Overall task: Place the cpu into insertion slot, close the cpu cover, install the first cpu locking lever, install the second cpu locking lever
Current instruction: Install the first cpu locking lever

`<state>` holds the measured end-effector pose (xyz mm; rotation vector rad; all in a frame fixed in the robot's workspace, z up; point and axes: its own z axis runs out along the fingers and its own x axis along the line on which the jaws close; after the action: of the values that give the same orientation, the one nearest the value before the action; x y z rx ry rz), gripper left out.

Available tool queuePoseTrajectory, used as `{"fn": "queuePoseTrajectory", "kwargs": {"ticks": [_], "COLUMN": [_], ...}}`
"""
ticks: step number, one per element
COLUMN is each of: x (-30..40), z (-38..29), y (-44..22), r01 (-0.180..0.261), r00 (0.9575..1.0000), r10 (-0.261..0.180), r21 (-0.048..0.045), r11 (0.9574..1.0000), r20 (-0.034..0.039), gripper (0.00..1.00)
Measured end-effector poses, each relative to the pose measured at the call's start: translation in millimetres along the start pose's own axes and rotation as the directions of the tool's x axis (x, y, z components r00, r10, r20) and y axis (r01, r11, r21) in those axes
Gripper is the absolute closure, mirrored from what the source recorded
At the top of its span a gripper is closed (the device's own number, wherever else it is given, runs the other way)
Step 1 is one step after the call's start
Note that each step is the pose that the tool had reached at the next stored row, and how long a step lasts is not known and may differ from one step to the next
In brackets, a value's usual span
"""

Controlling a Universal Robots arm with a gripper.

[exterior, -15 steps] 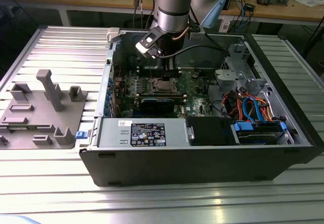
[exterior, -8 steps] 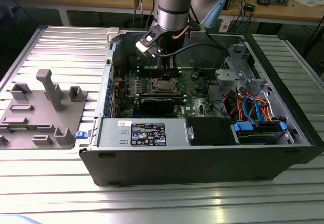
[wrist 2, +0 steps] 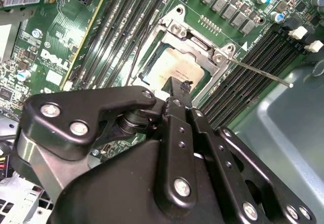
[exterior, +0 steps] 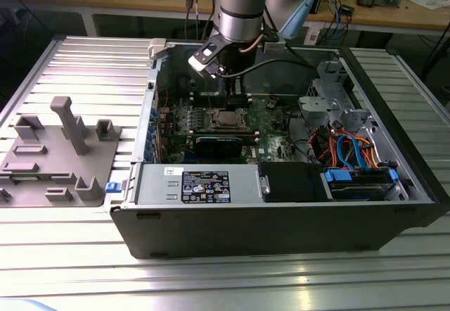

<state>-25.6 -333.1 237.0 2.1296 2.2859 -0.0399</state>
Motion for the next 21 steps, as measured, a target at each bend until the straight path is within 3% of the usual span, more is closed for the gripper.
{"fn": "queuePoseTrajectory", "kwargs": {"ticks": [16,19,21], "x": [-0.5,-0.5,-0.5], "z": [-16.4,-16.5,-16.4], "y": [-0.1,-0.1,-0.1], "r01": [0.001,0.059,0.121], "r00": [1.0,0.9983,0.9926], "r10": [-0.001,-0.059,-0.121], "r21": [0.0002,-0.0014,-0.0032], "r11": [1.0,0.9983,0.9926], "r20": [0.0054,0.006,0.0066], "gripper": [0.89,0.89,0.89]}}
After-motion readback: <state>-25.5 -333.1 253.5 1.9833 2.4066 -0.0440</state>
